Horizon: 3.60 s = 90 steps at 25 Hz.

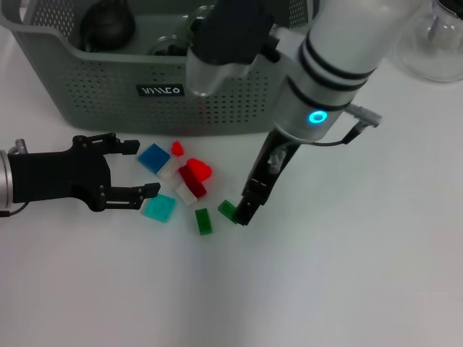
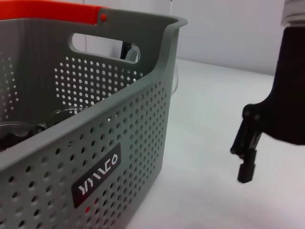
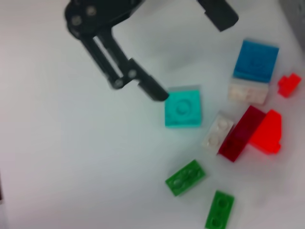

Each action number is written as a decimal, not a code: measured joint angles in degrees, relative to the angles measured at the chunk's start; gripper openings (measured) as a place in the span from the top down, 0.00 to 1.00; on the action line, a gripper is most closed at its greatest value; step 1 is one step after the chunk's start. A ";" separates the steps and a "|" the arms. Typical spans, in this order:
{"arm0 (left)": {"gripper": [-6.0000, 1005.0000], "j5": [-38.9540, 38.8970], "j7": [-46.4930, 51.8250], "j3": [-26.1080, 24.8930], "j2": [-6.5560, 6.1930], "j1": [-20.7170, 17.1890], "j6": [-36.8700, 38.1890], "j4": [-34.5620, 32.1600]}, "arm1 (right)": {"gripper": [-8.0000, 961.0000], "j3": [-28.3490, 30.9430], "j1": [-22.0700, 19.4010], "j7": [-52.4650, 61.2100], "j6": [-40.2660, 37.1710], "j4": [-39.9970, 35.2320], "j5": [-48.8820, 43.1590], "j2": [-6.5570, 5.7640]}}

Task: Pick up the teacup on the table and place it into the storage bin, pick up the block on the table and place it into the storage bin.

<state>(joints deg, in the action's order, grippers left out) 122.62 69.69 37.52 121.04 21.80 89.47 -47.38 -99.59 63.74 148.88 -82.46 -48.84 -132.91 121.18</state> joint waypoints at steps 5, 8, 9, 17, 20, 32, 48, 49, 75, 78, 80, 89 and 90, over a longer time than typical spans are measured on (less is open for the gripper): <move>0.15 -0.02 0.00 0.00 0.00 0.00 -0.30 0.01 | 0.09 -5.85 0.01 0.52 7.37 1.93 2.23 0.38; 0.15 -0.02 0.00 0.01 0.10 0.00 -0.70 0.01 | 0.09 -9.27 -0.41 0.54 10.89 2.77 4.20 0.43; 0.15 -0.02 0.00 0.01 0.12 0.00 -0.75 0.01 | 0.09 -10.07 -0.54 0.55 11.86 3.07 4.58 0.43; 0.15 -0.01 0.00 0.01 0.23 0.00 -0.79 0.08 | 0.10 -14.98 -0.99 0.51 15.67 4.32 6.29 0.46; 0.15 -0.01 0.00 0.01 0.33 0.00 -0.80 0.09 | 0.10 -16.41 -1.28 0.57 17.24 4.39 6.34 0.52; 0.14 -0.01 -0.05 0.01 0.47 -0.13 -0.79 0.09 | 0.31 -18.05 -2.10 0.13 19.79 5.03 6.44 0.55; 0.15 -0.01 -0.77 0.01 0.69 0.00 -1.32 0.09 | 0.53 -18.77 -2.13 0.20 20.32 5.08 6.44 0.55; 0.15 -0.01 -0.78 0.01 0.69 0.00 -1.32 0.09 | 0.56 -18.81 -2.13 0.20 20.32 5.08 6.44 0.55; 0.15 -0.01 -0.79 0.01 1.03 0.00 -1.41 0.09 | 0.71 -20.27 -1.45 2.55 20.70 5.39 7.41 0.45; 0.15 -0.01 -0.79 0.01 1.03 0.00 -1.40 0.09 | 0.76 -19.97 -2.50 2.93 20.05 2.58 7.11 -0.04; 0.15 -0.01 -0.79 0.01 1.01 -0.11 -1.41 0.09 | 0.78 -18.99 -3.84 3.95 18.75 -0.31 5.31 -0.45; 0.14 0.06 -0.79 -2.62 0.65 -1.57 -0.71 -0.25 | 0.77 0.04 -11.99 5.02 -2.61 -19.27 -5.72 -0.87; 0.14 0.06 -0.79 -2.80 0.64 -1.92 -0.60 -0.38 | 0.76 2.55 -12.56 4.90 -4.79 -21.60 -5.71 -0.91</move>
<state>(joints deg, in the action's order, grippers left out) 122.68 68.91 34.72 121.68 19.88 88.86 -47.76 -97.05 51.18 153.78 -87.25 -70.44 -138.61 120.27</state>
